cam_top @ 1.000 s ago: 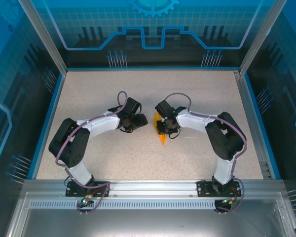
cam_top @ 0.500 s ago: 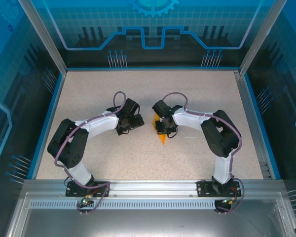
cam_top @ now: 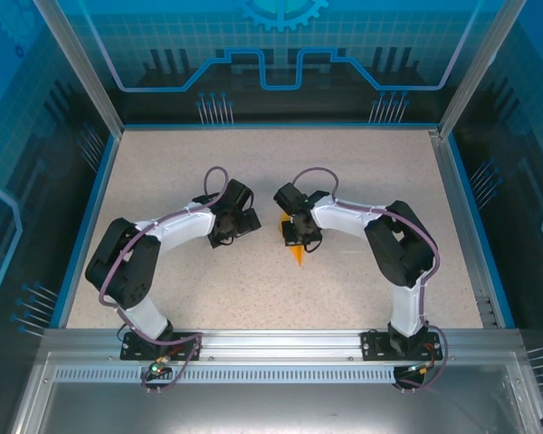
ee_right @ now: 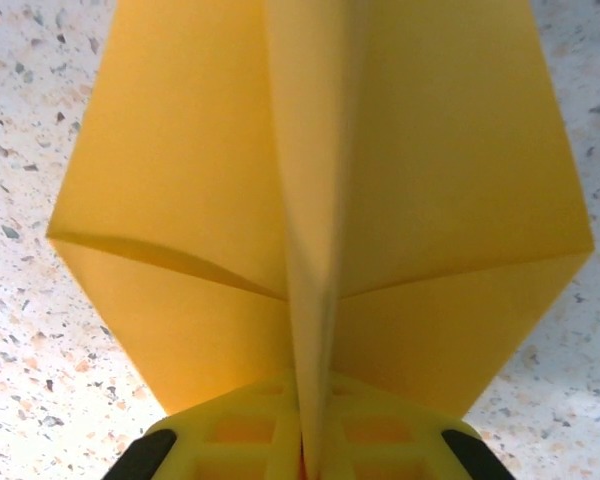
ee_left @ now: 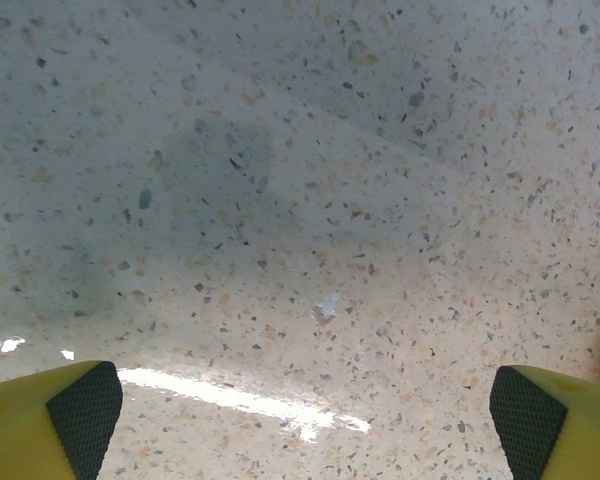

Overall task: Fold a paper plane with a square sheet of paper (pick it up from the middle)
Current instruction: Move the paper plane to the top-center of the table.

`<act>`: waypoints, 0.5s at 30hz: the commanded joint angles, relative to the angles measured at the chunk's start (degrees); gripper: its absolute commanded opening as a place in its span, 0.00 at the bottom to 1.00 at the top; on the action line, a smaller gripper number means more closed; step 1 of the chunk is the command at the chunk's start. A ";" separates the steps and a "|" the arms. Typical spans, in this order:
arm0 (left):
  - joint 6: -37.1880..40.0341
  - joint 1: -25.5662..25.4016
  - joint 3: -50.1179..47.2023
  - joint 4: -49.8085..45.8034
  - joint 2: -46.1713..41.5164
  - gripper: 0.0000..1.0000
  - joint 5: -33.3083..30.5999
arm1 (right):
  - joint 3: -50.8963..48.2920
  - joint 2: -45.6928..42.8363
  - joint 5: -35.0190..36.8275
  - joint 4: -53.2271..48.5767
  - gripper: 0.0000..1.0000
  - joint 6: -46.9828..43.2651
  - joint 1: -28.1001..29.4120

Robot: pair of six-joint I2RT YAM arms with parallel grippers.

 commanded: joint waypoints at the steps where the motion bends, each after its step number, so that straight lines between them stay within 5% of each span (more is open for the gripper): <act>1: 0.37 1.13 -0.23 -2.76 -2.53 0.99 -2.31 | 4.75 -0.93 1.77 -2.00 0.08 -1.70 -0.54; 15: 1.36 1.78 -1.48 -2.79 -3.56 0.99 -2.17 | 25.48 12.97 1.81 -5.85 0.09 -8.56 -6.51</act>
